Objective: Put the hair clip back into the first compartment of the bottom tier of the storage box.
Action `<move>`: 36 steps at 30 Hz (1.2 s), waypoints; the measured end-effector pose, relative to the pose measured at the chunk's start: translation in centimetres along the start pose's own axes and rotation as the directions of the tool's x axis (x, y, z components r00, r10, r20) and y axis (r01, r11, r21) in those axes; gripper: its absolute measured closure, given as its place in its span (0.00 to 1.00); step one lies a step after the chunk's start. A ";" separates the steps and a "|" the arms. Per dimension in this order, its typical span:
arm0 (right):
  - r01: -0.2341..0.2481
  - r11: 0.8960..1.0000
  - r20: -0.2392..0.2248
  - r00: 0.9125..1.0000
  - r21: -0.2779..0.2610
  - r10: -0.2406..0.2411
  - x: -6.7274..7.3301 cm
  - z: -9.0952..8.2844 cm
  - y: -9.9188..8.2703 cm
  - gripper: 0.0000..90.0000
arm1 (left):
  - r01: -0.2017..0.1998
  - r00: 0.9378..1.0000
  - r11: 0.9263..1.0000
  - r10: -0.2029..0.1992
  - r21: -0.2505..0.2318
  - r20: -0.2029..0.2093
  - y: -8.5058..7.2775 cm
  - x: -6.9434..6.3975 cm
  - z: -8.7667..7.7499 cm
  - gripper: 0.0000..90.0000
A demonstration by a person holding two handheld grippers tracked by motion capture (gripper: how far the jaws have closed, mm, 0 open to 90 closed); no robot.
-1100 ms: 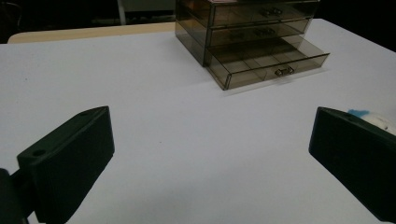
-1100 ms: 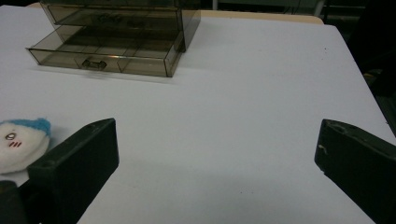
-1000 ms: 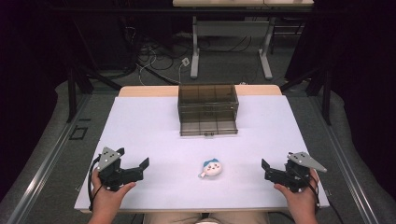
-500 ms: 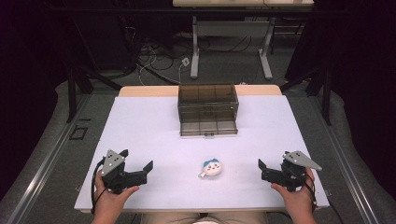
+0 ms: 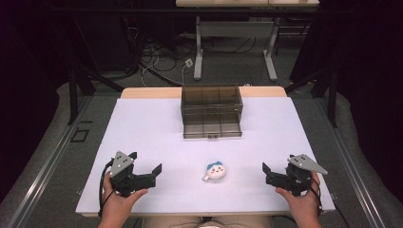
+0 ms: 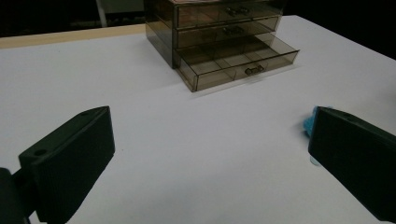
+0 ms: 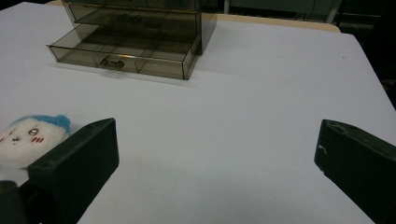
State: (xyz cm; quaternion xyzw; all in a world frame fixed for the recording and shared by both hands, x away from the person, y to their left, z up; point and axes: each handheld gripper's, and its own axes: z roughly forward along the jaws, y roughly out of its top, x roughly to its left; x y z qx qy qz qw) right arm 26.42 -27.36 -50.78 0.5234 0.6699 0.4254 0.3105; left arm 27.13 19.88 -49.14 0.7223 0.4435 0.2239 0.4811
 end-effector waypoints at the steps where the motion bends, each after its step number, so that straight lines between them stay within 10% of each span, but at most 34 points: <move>1: -0.005 1.000 -0.002 1.000 -0.002 0.005 0.1 0.1 0.0 0.00 | 0.000 1.000 1.000 0.000 -0.001 0.002 0.2 -0.1 0.1 0.01; 36: 0.001 1.000 -0.025 1.000 0.016 -0.001 0.3 0.5 -0.1 0.00 | -0.046 0.991 0.998 0.041 0.037 0.124 4.8 -4.7 4.2 0.02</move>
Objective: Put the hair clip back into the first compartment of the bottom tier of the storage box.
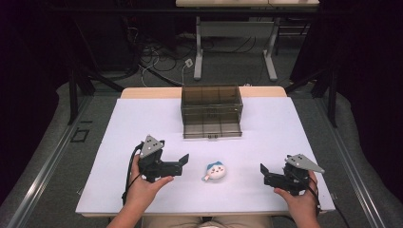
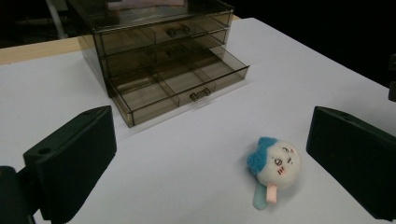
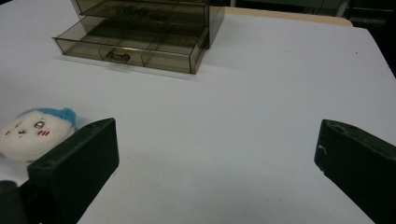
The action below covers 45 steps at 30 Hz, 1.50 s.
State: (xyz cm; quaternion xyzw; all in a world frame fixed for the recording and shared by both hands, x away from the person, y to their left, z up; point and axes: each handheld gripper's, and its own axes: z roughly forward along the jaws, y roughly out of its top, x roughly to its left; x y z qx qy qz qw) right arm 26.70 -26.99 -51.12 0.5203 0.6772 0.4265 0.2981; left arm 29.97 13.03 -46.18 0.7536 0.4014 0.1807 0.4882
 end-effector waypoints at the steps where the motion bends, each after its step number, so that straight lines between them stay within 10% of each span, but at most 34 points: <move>1: 0.002 1.000 0.003 1.000 0.001 -0.002 0.0 0.0 0.0 0.00 | -0.001 1.000 1.000 0.001 -0.001 0.002 0.1 -0.1 0.1 0.02; 45: -0.018 1.000 -0.005 1.000 0.018 0.018 -0.4 0.0 0.0 0.00 | -0.041 0.996 0.996 0.034 0.085 0.077 1.3 -4.4 5.8 0.06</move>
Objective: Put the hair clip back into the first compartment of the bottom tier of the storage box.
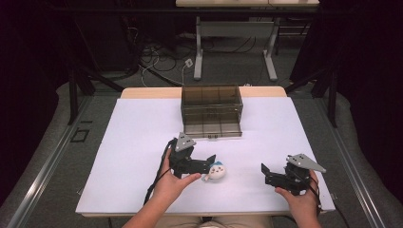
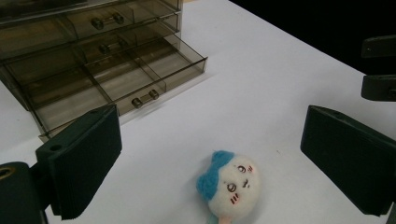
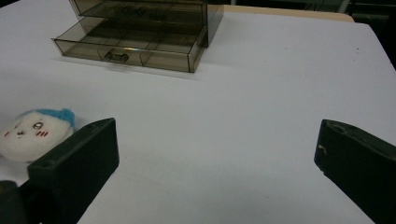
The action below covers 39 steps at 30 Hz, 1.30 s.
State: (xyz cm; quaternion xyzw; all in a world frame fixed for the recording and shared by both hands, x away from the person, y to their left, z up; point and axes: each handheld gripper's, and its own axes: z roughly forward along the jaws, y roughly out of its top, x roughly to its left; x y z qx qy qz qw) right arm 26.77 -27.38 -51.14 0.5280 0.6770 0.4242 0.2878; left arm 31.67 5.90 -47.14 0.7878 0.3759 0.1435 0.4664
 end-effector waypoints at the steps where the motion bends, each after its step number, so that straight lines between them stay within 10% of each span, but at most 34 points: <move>1: -0.003 1.000 -0.001 1.000 0.001 0.003 0.0 0.0 0.0 0.00 | 0.002 1.000 1.000 -0.002 0.013 0.002 0.0 -0.1 0.1 0.08; 39: 0.008 1.000 -0.008 1.000 0.003 -0.008 -0.4 0.3 -0.2 0.00 | -0.018 0.999 0.996 0.022 0.086 -0.043 -2.1 -1.7 3.9 0.16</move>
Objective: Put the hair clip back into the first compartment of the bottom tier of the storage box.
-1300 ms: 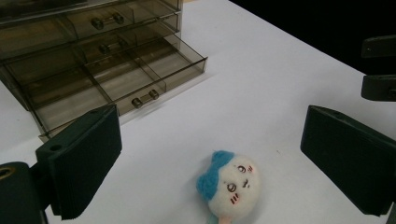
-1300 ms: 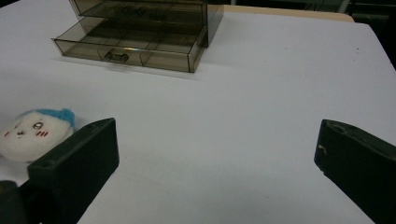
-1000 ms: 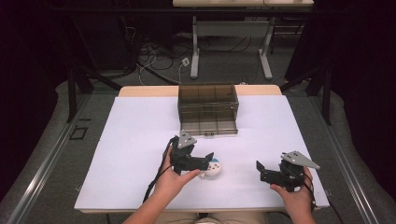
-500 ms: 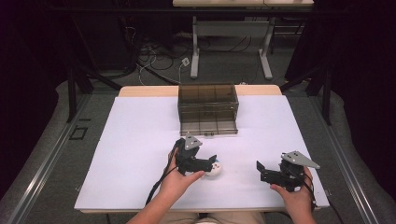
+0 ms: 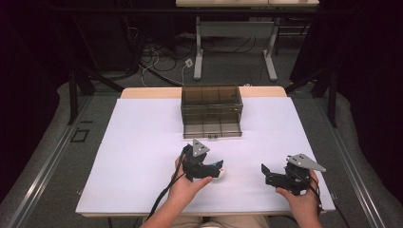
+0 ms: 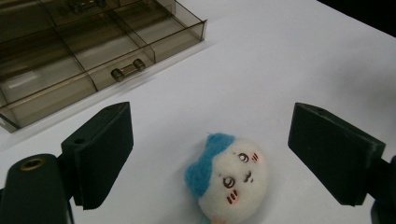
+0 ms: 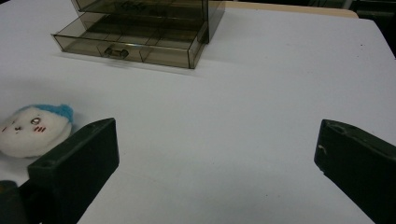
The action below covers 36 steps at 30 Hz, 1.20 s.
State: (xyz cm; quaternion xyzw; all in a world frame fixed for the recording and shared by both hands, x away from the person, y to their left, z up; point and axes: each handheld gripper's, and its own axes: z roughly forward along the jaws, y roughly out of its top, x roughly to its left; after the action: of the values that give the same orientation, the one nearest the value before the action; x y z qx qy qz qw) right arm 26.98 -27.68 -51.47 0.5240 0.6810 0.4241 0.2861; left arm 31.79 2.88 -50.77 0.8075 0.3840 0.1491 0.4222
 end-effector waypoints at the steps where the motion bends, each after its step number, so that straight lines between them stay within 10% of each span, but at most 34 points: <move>1: -0.002 1.000 0.000 1.000 0.001 0.002 0.0 0.0 0.0 0.00 | 0.002 1.000 1.000 -0.002 0.007 0.004 -0.1 0.0 0.0 0.16; 36: -0.006 1.000 -0.004 1.000 0.008 0.006 -0.1 0.1 -0.3 0.00 | 0.019 0.999 0.993 -0.023 0.115 0.035 -2.9 -1.0 2.9 0.19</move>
State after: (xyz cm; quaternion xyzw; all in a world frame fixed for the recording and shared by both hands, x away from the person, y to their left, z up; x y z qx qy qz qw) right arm 26.97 -27.80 -51.78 0.5262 0.6817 0.4232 0.2815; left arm 31.36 1.53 -54.70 0.8288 0.3926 0.1077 0.3838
